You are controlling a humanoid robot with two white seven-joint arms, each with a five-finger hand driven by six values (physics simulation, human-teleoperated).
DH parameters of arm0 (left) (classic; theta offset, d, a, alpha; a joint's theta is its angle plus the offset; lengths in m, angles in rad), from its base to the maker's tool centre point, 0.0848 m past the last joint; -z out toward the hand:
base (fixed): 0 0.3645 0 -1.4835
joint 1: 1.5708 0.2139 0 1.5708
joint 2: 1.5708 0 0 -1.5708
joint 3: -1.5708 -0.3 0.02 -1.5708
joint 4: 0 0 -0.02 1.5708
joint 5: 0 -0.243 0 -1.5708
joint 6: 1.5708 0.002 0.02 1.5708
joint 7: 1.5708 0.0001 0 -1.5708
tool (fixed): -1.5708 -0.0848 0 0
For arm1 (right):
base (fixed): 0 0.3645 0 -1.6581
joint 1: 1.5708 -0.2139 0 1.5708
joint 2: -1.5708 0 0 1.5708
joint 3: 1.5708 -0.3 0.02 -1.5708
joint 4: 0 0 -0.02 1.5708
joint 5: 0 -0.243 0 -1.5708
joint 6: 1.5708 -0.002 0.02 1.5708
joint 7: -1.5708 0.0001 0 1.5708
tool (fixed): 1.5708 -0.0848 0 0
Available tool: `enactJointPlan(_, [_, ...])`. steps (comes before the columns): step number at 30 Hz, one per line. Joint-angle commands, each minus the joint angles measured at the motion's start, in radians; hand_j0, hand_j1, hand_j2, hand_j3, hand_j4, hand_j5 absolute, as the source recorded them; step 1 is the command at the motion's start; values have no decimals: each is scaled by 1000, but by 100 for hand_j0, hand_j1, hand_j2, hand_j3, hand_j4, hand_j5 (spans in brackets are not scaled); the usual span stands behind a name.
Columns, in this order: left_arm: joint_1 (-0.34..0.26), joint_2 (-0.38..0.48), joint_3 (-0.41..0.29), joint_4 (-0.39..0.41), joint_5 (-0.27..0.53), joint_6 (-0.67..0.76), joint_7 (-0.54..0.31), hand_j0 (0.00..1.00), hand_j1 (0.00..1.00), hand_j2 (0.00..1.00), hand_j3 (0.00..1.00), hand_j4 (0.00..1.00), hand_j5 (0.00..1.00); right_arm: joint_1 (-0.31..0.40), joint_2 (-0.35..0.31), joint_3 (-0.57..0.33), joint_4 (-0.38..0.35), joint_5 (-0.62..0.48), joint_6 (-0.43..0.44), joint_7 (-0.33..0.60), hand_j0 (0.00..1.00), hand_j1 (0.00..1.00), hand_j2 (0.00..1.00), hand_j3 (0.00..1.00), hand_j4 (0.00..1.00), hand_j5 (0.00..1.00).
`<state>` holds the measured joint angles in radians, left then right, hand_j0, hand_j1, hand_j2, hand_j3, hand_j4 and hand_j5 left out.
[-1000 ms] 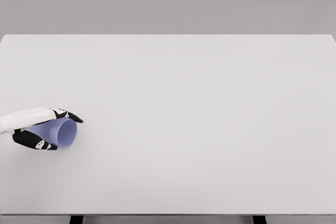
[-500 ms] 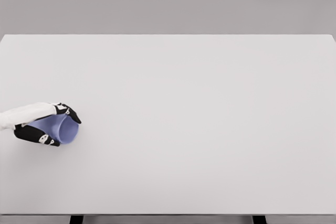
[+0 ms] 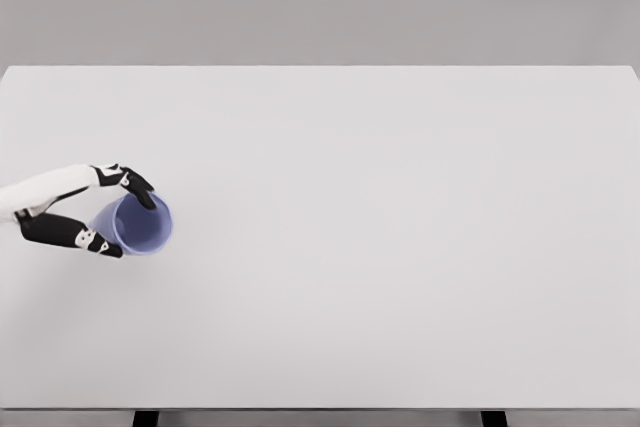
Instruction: Flip the cup with left arm and place it on the table
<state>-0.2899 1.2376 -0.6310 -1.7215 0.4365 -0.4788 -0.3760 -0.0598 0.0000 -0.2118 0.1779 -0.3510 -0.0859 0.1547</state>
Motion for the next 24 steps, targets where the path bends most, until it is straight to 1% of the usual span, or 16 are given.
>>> enactJointPlan(1, [0,5,1,-4,70,-1,0,57,57,57,57,57,57,0,0,0,0,0,0,0,100,100,100,100,100,100])
enactJointPlan(4, [-3,-4,-4,-3,117,-1,0,56,56,56,56,56,56,0,0,0,0,0,0,0,100,100,100,100,100,100])
enactJointPlan(5, [-6,-9,-10,-3,151,-1,0,55,55,55,55,55,55,0,0,0,0,0,0,0,100,100,100,100,100,100])
enactJointPlan(7, [-6,-12,-13,-3,191,-3,0,55,55,55,55,55,55,0,0,0,0,0,0,-1,100,100,100,100,100,100])
enactJointPlan(11, [-6,-58,-13,-3,249,-15,2,55,55,55,55,55,55,0,0,0,0,0,0,0,100,100,100,100,100,100])
enactJointPlan(12, [-3,-69,-16,-1,277,-15,0,55,55,55,55,55,55,0,0,0,0,0,0,0,100,100,100,100,100,100])
enactJointPlan(14, [17,-96,-13,0,292,-15,0,55,55,55,55,55,55,0,0,0,0,1,0,-1,100,100,100,100,100,100])
enactJointPlan(15, [20,-116,-15,3,326,-15,0,55,55,55,55,55,55,0,0,0,0,0,0,0,100,100,100,100,100,100])
enactJointPlan(16, [40,-139,-13,6,341,-15,-1,55,55,55,55,55,55,0,0,0,0,0,0,0,100,100,100,100,100,100])
enactJointPlan(20, [48,-195,-13,14,341,-14,-4,55,55,55,55,55,55,0,0,0,0,0,0,0,100,100,100,100,100,100])
enactJointPlan(22, [48,-202,-13,16,341,-15,-4,55,55,55,55,55,55,0,0,0,0,0,0,0,100,100,100,100,100,100])
enactJointPlan(24, [71,-227,-10,29,335,-14,-4,56,56,56,56,56,56,0,0,0,0,1,0,0,100,100,100,100,100,100])
